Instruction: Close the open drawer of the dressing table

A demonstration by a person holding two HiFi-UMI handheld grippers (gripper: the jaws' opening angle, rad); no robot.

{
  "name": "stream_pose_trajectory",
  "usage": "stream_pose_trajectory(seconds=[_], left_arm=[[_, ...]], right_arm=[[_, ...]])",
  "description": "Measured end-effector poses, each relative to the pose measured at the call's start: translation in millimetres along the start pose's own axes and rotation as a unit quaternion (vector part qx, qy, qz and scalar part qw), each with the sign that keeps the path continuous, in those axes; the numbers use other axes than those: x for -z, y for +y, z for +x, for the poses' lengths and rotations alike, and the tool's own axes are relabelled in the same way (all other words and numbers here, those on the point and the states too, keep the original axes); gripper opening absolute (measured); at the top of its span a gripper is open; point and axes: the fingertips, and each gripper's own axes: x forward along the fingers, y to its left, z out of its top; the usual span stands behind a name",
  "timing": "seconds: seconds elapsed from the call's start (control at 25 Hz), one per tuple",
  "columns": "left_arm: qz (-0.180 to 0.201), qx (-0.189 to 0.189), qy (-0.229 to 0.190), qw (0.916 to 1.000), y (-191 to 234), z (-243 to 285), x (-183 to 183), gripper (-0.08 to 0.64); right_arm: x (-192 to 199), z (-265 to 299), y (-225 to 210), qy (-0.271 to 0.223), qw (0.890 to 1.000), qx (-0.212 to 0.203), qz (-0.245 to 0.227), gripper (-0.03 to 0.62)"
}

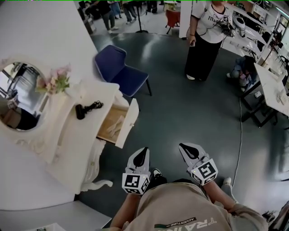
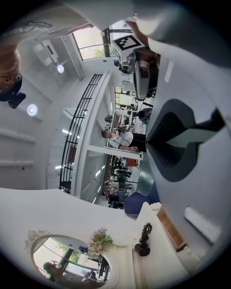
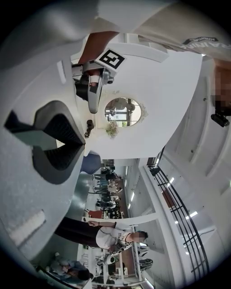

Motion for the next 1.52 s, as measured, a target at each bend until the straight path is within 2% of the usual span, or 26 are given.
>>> stream_pose_trajectory(seconds=[0.32, 0.52, 0.72, 0.84, 1.12, 1.32, 1.52], left_arm=[[0.005, 0.017, -0.005, 0.9998, 35, 30, -20, 0.017], [0.001, 0.008, 0.005, 0.9999, 54, 41, -22, 0.017], [0.001, -0.002, 0.011, 0.9999, 63, 61, -27, 0.017], [0.003, -0.02, 0.01, 0.9997, 72, 75, -30, 0.017], [-0.003, -0.102, 0.0, 0.9948, 95, 110, -46, 0.017], [-0.002, -0.136, -0.002, 0.9907, 98, 133, -53, 0.017], [-0.025, -0.177, 0.006, 0.9839, 103, 142, -49, 0.017]], right_arm=[[-13, 46, -19, -0.003, 1.0, 0.016, 0.005, 0.003], [-14, 62, -27, 0.002, 1.0, 0.016, 0.015, 0.003], [-15, 83, -45, 0.003, 1.0, -0.001, 0.025, 0.003], [-15, 100, -58, -0.001, 1.0, -0.021, 0.023, 0.003], [-28, 142, -95, -0.004, 0.995, -0.1, -0.019, 0.003], [-29, 168, -114, -0.008, 0.989, -0.15, -0.013, 0.003], [-31, 187, -121, -0.006, 0.98, -0.2, -0.007, 0.003]])
